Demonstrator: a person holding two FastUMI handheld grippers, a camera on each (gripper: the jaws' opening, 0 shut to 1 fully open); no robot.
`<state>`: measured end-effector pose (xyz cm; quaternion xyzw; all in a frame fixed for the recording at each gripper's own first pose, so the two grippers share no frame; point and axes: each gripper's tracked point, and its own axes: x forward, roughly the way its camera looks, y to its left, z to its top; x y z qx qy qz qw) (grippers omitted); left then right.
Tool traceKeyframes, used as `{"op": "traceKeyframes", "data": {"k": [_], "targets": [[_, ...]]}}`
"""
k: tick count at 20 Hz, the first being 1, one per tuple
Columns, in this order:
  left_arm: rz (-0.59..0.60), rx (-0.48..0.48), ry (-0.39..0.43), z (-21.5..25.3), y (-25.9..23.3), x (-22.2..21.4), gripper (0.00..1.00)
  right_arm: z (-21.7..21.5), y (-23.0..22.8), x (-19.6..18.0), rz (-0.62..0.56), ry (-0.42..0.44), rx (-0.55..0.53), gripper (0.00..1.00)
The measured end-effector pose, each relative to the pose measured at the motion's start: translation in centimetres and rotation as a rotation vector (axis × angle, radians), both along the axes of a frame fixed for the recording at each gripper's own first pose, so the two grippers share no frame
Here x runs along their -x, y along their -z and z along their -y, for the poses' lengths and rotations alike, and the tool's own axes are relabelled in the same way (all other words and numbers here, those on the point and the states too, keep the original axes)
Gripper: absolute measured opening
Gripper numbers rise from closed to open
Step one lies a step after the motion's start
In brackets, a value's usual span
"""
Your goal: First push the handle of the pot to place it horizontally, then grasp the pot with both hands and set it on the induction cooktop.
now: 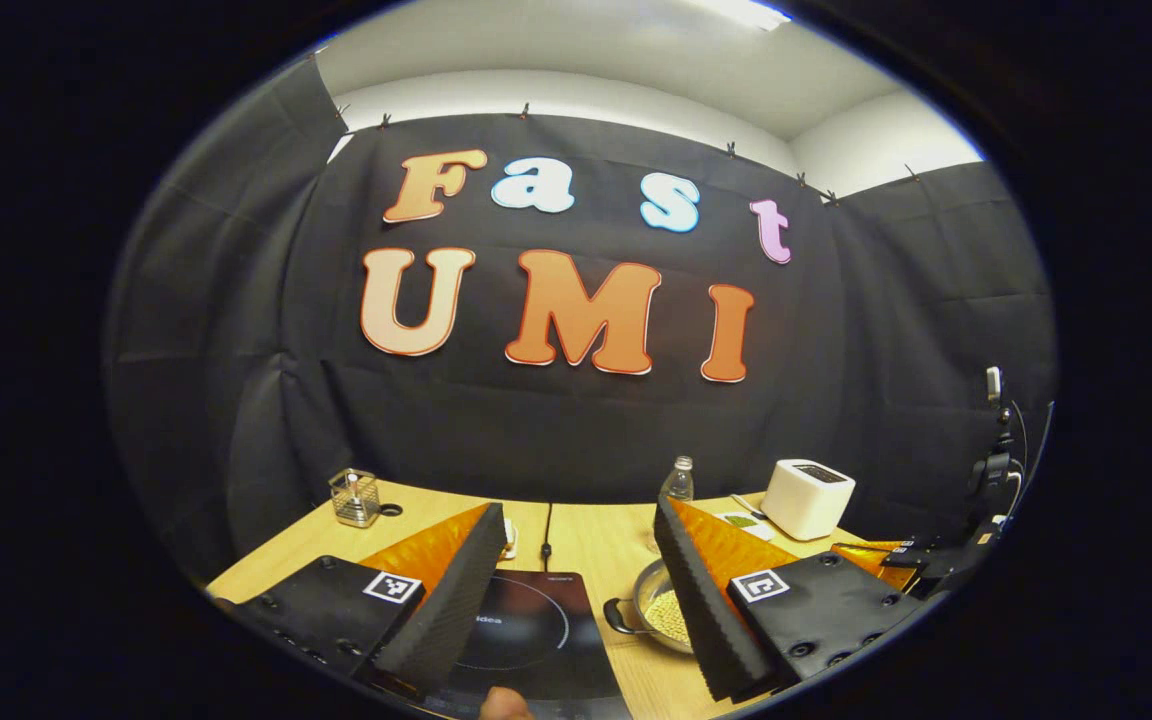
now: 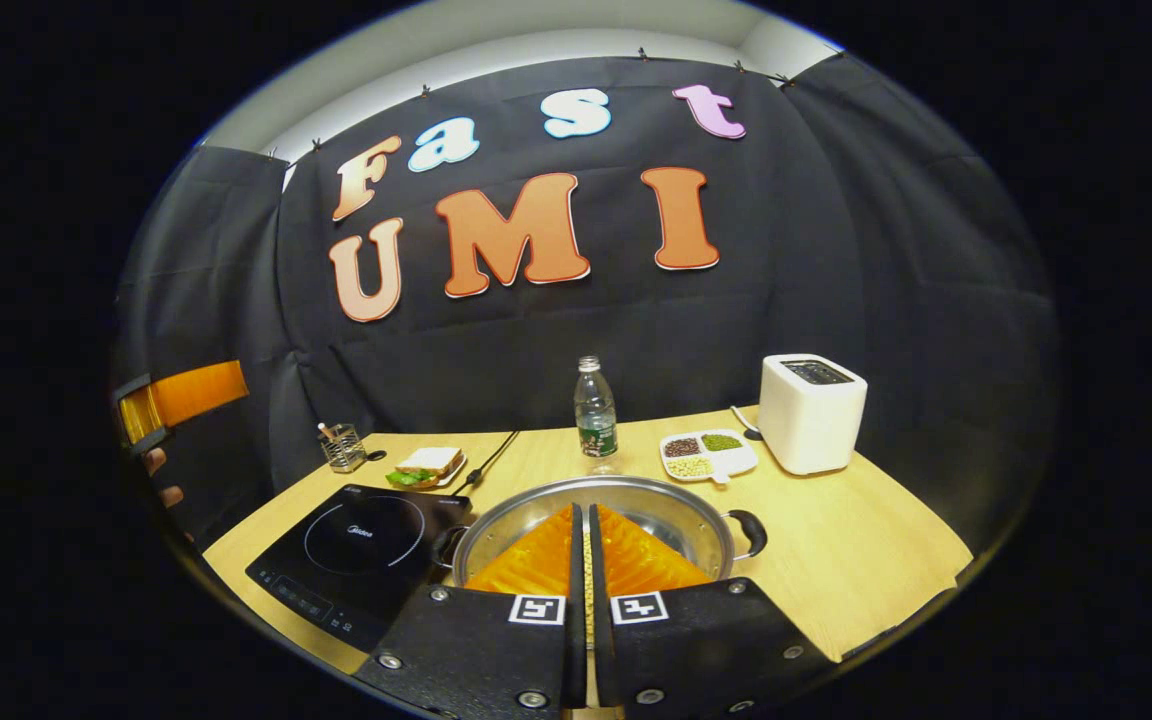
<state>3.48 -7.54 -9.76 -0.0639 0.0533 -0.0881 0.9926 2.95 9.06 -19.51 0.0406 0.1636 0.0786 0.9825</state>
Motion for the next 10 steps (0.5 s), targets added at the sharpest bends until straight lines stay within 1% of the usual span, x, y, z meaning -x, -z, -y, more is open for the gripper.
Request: {"op": "traceKeyframes", "data": {"k": [2,3,4,5,7,8,10], "targets": [[-0.027,-0.001,0.017,1.7,1.3,-0.6,0.97,1.5,0.2,-0.2,-0.002,0.022,-0.002,0.02],[-0.037,-0.009,0.025,2.4,2.0,-0.8,0.97,2.2,0.2,-0.3,-0.001,0.033,-0.004,0.08],[-0.044,-0.019,0.027,3.0,2.5,-1.2,0.97,2.9,0.3,-0.6,-0.001,0.042,-0.007,0.10],[-0.054,-0.027,0.032,3.6,3.2,-1.5,0.97,3.5,0.5,-0.8,-0.002,0.051,-0.007,0.19],[-0.092,-0.029,0.049,5.0,5.1,-2.1,0.97,4.6,0.9,-1.1,-0.008,0.066,-0.007,0.29],[-0.113,-0.025,0.060,5.6,5.8,-2.3,0.98,5.0,1.1,-1.4,-0.010,0.072,-0.012,0.37],[-0.155,-0.021,0.078,6.6,7.6,-2.9,0.97,5.9,1.6,-1.9,-0.014,0.087,-0.016,0.42]]}}
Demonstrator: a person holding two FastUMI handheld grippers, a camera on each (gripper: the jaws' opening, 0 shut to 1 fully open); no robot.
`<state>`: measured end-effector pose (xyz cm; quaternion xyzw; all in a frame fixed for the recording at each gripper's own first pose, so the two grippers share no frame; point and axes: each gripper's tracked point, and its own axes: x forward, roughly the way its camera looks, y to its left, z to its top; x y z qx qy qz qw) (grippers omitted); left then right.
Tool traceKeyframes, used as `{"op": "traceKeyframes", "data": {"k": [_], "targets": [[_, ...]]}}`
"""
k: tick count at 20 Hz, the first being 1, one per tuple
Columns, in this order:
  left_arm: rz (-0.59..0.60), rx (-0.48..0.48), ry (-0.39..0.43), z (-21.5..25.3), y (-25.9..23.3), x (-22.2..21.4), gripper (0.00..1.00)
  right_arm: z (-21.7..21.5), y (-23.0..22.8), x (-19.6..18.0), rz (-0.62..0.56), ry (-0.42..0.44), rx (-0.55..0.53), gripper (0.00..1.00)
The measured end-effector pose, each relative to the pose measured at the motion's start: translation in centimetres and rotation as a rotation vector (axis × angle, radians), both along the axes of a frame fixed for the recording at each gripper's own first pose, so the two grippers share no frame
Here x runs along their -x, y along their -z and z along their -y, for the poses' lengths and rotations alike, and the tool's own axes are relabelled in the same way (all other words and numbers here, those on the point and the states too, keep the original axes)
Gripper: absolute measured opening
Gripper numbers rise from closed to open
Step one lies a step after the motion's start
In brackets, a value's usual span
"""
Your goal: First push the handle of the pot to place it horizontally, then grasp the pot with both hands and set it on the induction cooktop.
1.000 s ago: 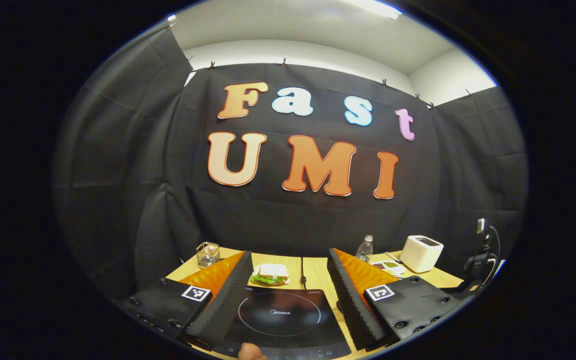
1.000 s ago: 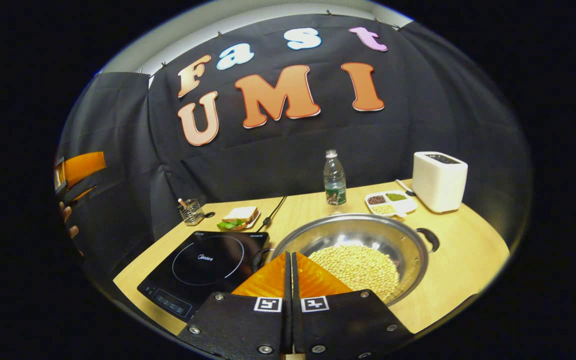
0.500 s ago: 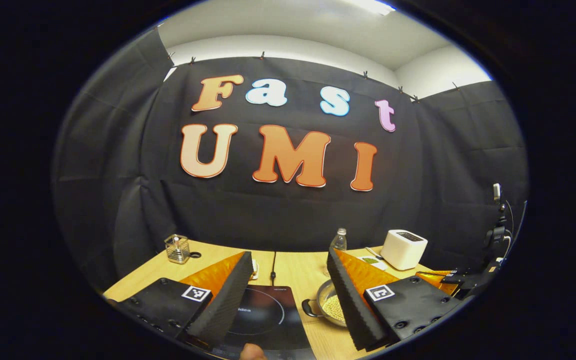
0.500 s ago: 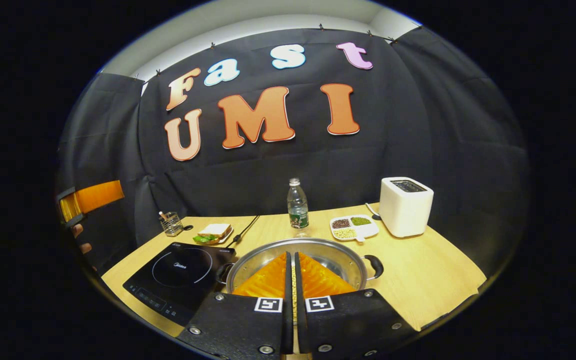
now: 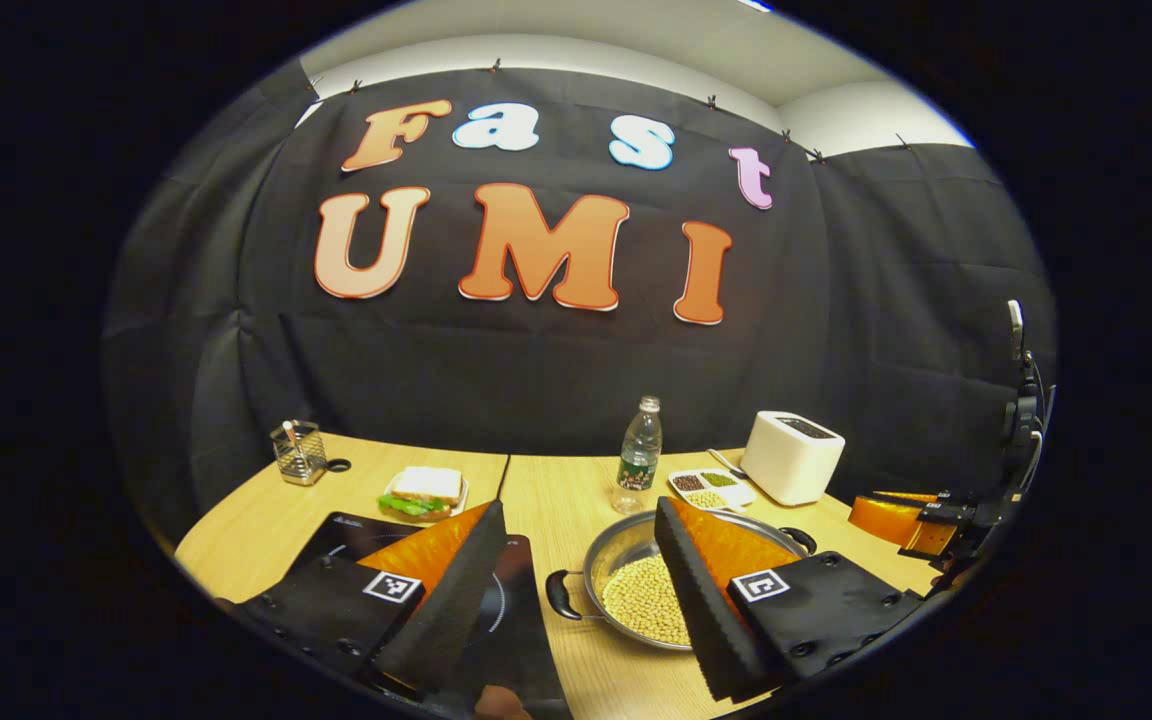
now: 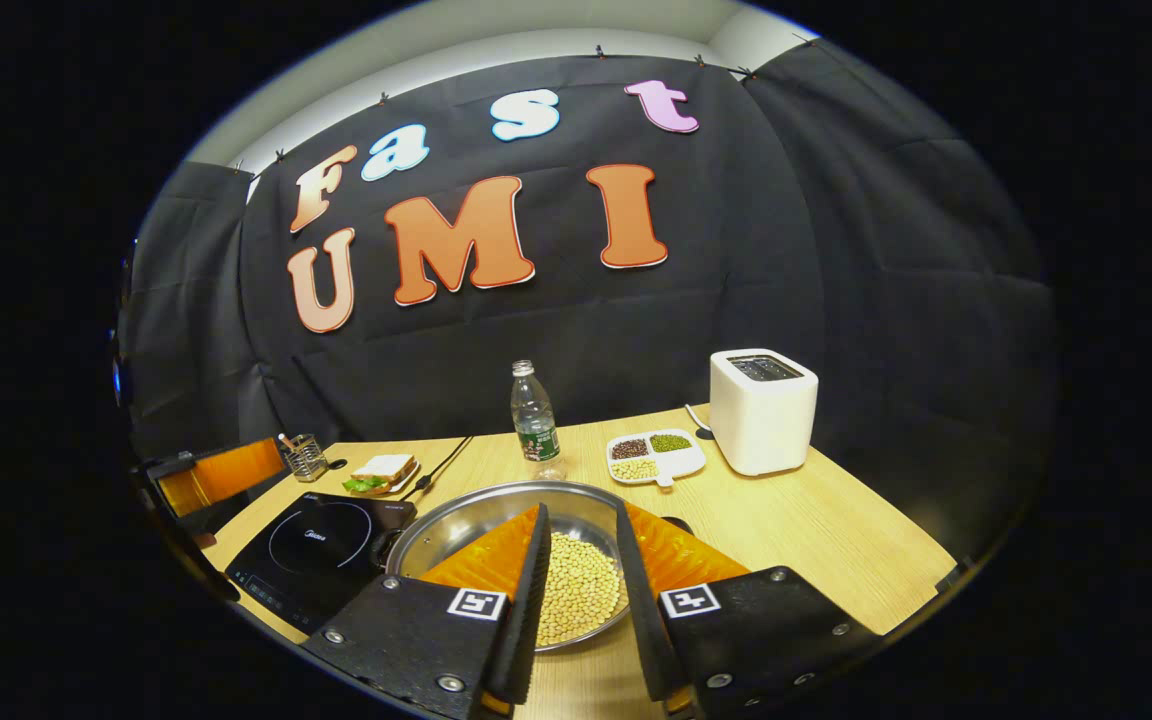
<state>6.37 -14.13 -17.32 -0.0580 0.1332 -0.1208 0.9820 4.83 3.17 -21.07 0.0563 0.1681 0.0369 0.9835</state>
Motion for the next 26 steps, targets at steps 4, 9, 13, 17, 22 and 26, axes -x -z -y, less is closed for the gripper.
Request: {"op": "traceKeyframes", "data": {"k": [4,9,13,17,22,26], "targets": [[-0.078,-0.002,0.024,2.0,3.6,-1.3,0.98,1.6,1.8,-1.1,-0.025,0.034,0.016,0.55],[-0.190,-0.033,0.036,3.0,8.5,-2.0,0.98,2.6,5.1,-2.8,-0.086,0.054,0.059,0.90],[-0.277,-0.048,0.057,3.7,12.0,-2.6,0.98,2.8,8.0,-4.3,-0.159,0.055,0.077,0.94],[-0.328,-0.073,0.044,3.6,14.1,-3.3,0.98,3.1,10.1,-5.8,-0.203,0.062,0.102,0.94],[-0.328,-0.116,0.045,3.8,14.4,-3.7,0.99,4.1,12.8,-7.1,-0.269,0.082,0.127,0.94],[-0.324,-0.107,0.039,3.7,14.3,-3.9,0.98,4.3,15.0,-7.7,-0.343,0.083,0.122,0.94]]}}
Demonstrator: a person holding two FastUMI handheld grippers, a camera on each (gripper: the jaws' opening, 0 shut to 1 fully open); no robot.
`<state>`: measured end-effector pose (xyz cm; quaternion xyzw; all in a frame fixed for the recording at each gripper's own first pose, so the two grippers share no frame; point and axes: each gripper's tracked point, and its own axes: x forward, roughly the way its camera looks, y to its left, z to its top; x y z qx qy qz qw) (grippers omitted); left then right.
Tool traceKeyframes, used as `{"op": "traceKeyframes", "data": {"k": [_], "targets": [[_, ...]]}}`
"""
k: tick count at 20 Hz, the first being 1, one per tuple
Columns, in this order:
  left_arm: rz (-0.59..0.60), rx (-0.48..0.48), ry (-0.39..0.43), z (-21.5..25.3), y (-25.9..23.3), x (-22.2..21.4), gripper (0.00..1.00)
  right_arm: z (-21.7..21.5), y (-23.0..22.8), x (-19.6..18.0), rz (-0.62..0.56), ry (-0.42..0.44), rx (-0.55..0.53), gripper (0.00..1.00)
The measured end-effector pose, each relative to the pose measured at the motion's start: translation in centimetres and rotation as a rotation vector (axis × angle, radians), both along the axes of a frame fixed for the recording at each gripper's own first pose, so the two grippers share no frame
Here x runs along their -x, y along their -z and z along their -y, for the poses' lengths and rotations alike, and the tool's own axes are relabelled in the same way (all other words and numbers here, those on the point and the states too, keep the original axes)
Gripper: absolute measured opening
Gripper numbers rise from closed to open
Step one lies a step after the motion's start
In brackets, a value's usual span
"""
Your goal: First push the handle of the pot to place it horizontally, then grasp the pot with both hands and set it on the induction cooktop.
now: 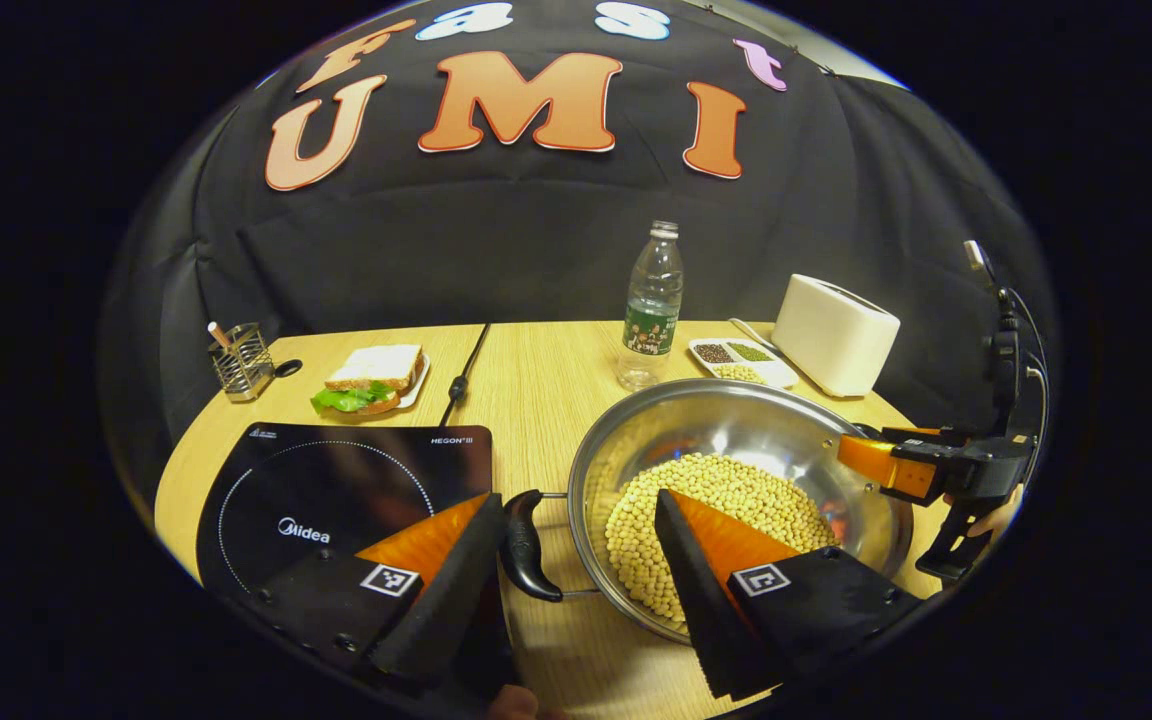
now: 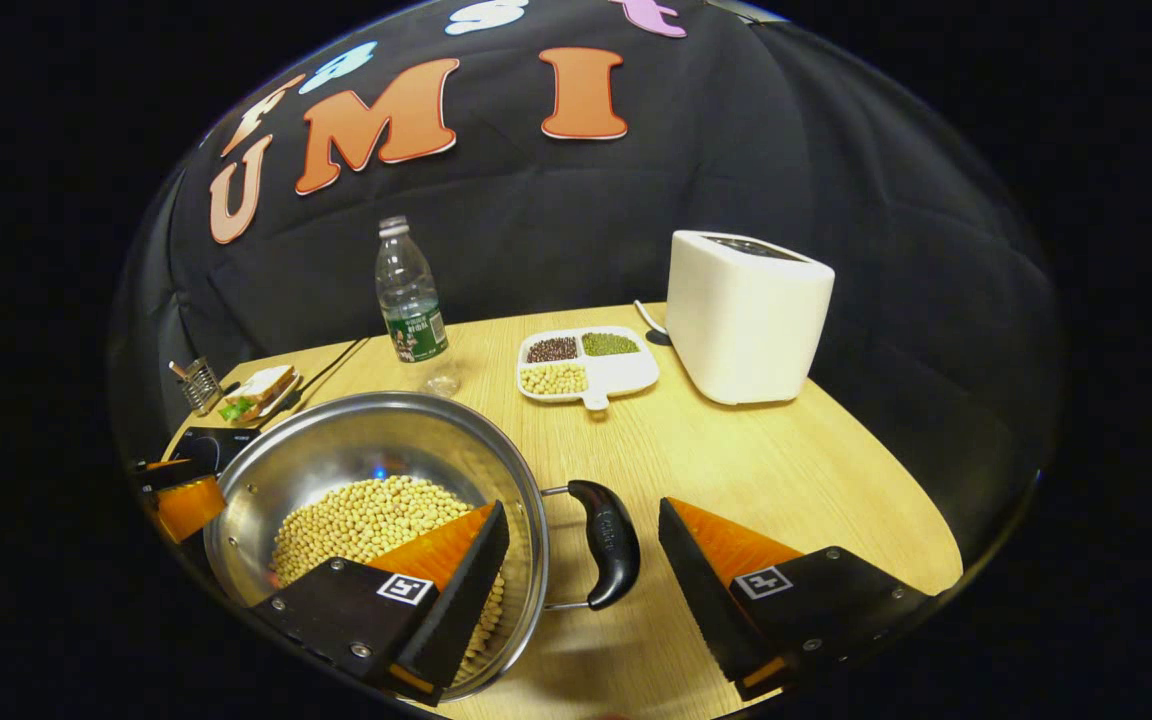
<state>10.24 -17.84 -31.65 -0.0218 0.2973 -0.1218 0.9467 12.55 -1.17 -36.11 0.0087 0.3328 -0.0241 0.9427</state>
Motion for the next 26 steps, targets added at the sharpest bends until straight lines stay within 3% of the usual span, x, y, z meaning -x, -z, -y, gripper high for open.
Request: {"op": "traceKeyframes", "data": {"k": [3,4,5,8,17,26], "targets": [[-0.002,-0.011,0.003,0.2,0.0,0.0,0.99,-0.4,0.4,-0.1,-0.015,-0.025,-0.013,0.91],[-0.001,-0.020,0.001,0.2,-0.2,-0.1,0.98,-0.5,0.5,-0.2,-0.011,-0.038,-0.003,0.75],[0.000,-0.028,0.002,0.3,0.0,-0.3,0.98,-0.3,0.7,-0.2,-0.016,-0.049,-0.004,0.67],[-0.006,-0.034,0.005,0.9,0.0,-0.3,0.98,0.2,0.4,0.3,-0.038,-0.062,-0.039,0.60],[-0.022,-0.023,0.088,4.3,-0.2,-0.8,0.98,2.7,0.3,0.8,-0.040,-0.021,-0.025,0.59],[-0.069,-0.025,0.062,4.1,1.2,-0.8,0.95,3.8,0.2,1.2,-0.035,-0.008,-0.018,0.59]]}}
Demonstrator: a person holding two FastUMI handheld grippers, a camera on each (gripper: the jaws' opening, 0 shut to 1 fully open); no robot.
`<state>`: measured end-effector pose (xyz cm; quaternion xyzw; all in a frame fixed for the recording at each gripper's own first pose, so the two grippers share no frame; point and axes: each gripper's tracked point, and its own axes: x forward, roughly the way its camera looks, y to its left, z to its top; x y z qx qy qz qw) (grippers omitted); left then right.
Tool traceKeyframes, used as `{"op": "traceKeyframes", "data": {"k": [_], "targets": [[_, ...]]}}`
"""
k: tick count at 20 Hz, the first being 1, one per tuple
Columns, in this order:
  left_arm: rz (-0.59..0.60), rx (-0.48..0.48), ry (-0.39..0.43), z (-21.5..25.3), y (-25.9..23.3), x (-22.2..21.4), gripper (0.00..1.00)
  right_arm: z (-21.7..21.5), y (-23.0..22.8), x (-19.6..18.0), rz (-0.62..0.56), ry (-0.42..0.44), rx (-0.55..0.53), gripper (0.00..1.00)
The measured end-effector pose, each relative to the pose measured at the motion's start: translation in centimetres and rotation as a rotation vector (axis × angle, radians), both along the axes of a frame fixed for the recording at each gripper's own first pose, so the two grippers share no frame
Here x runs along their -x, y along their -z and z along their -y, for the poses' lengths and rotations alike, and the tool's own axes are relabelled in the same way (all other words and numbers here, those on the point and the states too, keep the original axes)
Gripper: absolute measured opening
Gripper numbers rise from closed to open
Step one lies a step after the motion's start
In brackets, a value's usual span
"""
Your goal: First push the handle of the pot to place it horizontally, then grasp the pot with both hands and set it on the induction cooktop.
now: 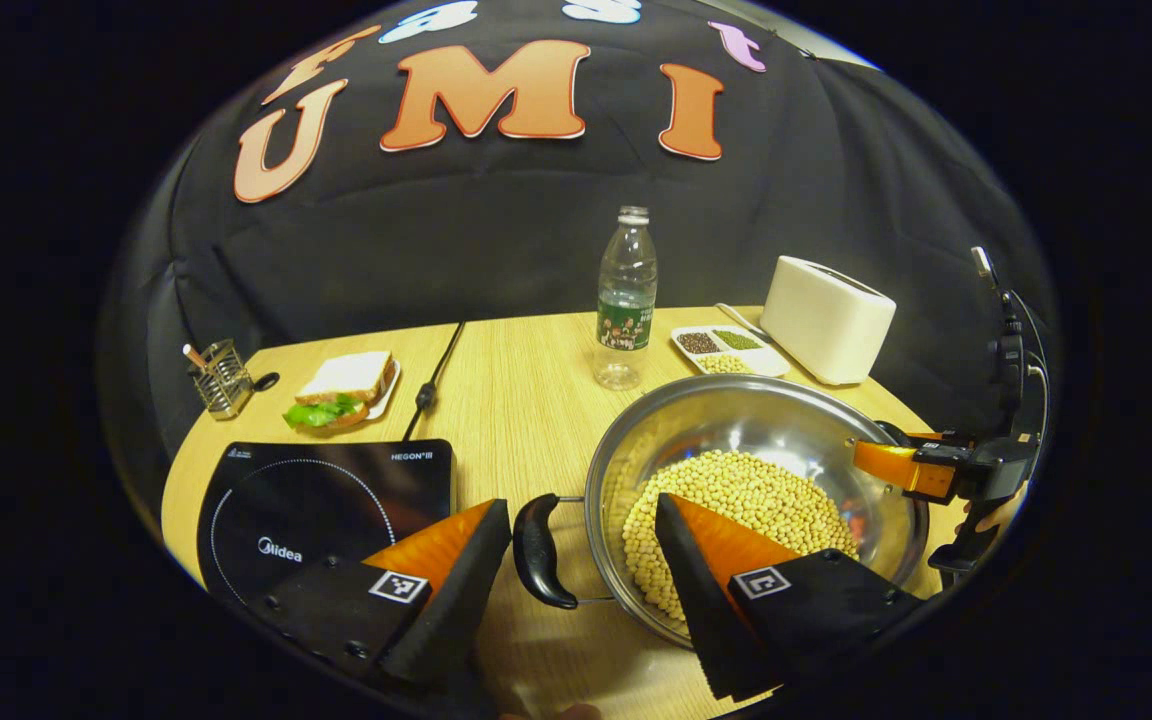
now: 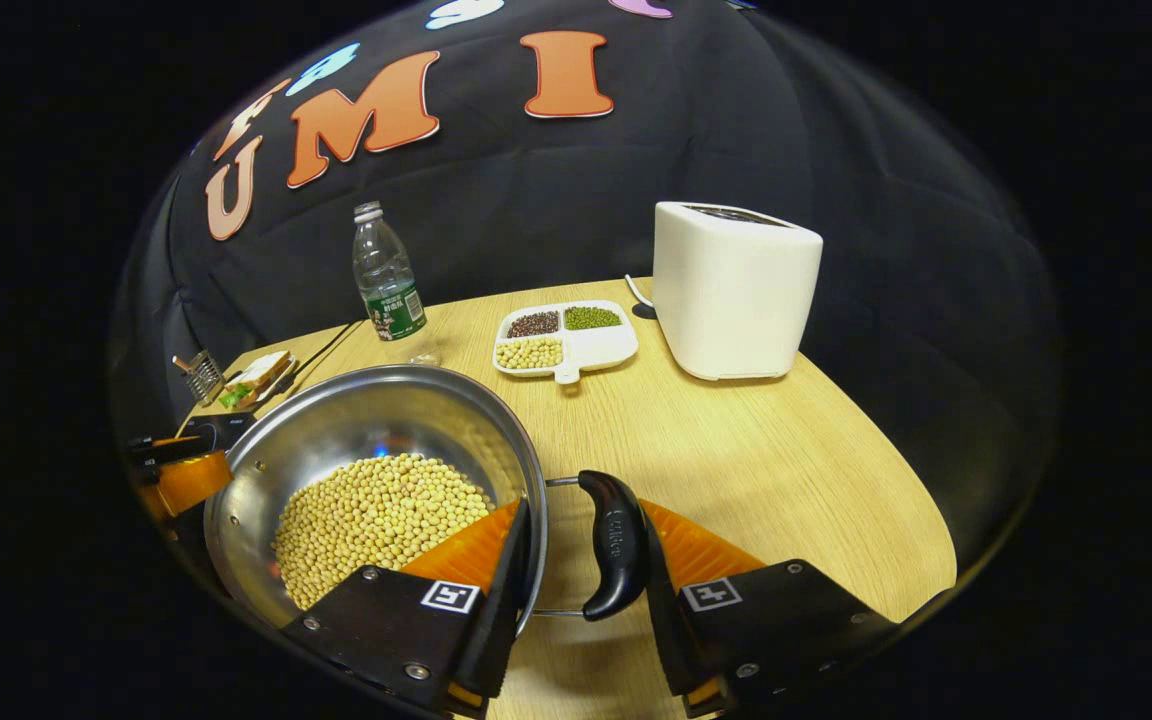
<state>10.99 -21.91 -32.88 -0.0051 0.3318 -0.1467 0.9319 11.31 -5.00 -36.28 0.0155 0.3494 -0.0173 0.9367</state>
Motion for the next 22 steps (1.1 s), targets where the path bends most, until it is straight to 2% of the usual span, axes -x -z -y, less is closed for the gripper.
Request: {"op": "traceKeyframes", "data": {"k": [2,3,4,5,7,10,13,14,15,17,19,22], "targets": [[-0.001,-0.016,0.014,0.3,0.2,-0.3,0.98,0.3,-0.1,0.1,-0.001,0.009,0.002,0.59],[0.004,-0.024,0.022,0.4,0.4,-0.7,0.99,0.4,-0.1,0.1,0.000,0.015,0.003,0.56],[0.001,-0.042,0.026,0.4,0.8,-0.9,0.99,0.5,-0.1,0.2,-0.001,0.019,0.005,0.60],[0.004,-0.099,0.007,-1.0,1.1,-1.1,0.97,0.5,0.0,0.2,-0.002,0.024,0.006,0.59],[0.008,-0.079,0.025,-0.6,1.1,-1.8,0.65,0.5,-0.1,0.2,-0.004,0.035,0.001,0.59],[0.004,-0.082,0.031,-0.6,1.4,-1.7,0.59,0.6,-0.1,0.6,-0.009,0.044,0.008,0.59],[0.011,-0.070,0.022,-0.7,0.9,-1.9,0.51,0.5,-0.3,1.0,-0.008,0.079,-0.023,0.53],[0.003,-0.061,0.018,-0.6,1.0,-2.0,0.51,0.7,-0.3,1.1,-0.016,0.089,-0.029,0.53],[-0.019,-0.044,0.014,-0.6,0.9,-1.8,0.45,0.6,-0.4,1.3,-0.018,0.096,-0.035,0.52],[-0.039,0.002,0.007,-0.7,0.5,-1.9,0.44,0.7,-0.8,1.8,-0.024,0.116,-0.054,0.52],[-0.050,0.023,0.002,-0.9,-0.1,-1.8,0.37,0.4,-1.7,1.9,-0.007,0.131,-0.073,0.52],[-0.056,0.020,0.001,-2.0,-1.1,-1.5,0.38,-0.4,-3.3,2.3,0.002,0.137,-0.082,0.52]]}}
